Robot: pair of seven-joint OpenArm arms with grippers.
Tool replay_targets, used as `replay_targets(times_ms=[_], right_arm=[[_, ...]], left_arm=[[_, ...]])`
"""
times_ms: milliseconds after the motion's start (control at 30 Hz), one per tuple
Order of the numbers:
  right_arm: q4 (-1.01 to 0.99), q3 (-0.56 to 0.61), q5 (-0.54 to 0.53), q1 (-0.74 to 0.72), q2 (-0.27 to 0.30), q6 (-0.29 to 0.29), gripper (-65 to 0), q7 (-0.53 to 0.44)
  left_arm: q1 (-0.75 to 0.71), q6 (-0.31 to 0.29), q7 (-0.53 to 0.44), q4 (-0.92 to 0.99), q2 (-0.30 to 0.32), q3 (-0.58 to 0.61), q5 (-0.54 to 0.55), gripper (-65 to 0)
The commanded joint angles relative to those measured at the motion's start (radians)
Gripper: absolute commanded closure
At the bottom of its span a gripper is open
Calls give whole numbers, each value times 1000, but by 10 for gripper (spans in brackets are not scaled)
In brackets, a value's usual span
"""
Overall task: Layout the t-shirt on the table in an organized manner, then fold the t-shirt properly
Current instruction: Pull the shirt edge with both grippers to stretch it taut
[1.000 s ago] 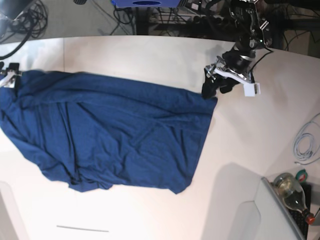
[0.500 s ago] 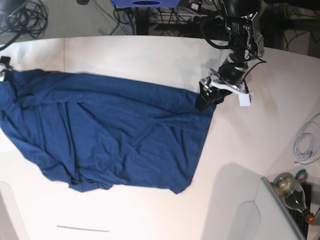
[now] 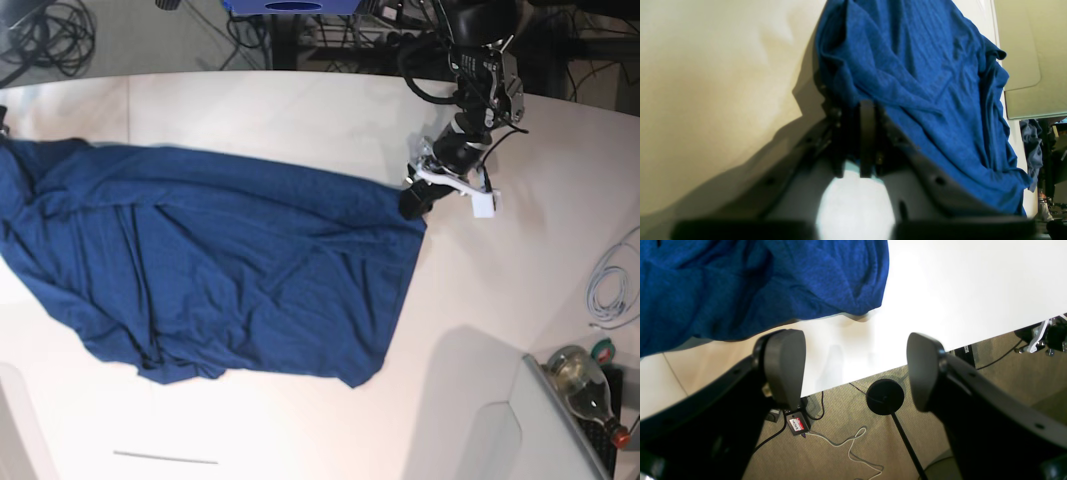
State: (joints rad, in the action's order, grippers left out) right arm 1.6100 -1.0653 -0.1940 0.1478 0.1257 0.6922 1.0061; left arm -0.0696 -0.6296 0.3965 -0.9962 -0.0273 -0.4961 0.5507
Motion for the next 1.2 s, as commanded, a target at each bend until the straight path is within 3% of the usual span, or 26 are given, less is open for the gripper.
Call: replay_targets(times_ms=[0, 133, 233, 433, 667, 967, 1167], right_arm=[[13, -6, -6, -3, 10, 6, -437, -11], [-24, -94, -69, -6, -44, 6, -459, -11], [-130, -106, -127, -9, -44, 6, -512, -16], [-391, -109, -141, -80, 27, 6, -515, -23], [-500, -108, -141, -116, 42, 6, -515, -148], [-758, -109, -141, -164, 150, 6, -515, -286], [-776, -109, -141, -164, 154, 6, -513, -292]], left_arm=[[-3, 14, 32, 6, -1, 0, 2, 0], [-6, 14, 32, 3, 0, 0, 2, 0], [-12, 14, 34, 0, 3, 3, 2, 0], [-16, 14, 34, 0, 7, 1, 2, 0], [-16, 14, 34, -2, 8, 1, 2, 0], [-16, 14, 34, -2, 20, 0, 1, 0], [-16, 14, 34, -2, 30, 0, 1, 0]])
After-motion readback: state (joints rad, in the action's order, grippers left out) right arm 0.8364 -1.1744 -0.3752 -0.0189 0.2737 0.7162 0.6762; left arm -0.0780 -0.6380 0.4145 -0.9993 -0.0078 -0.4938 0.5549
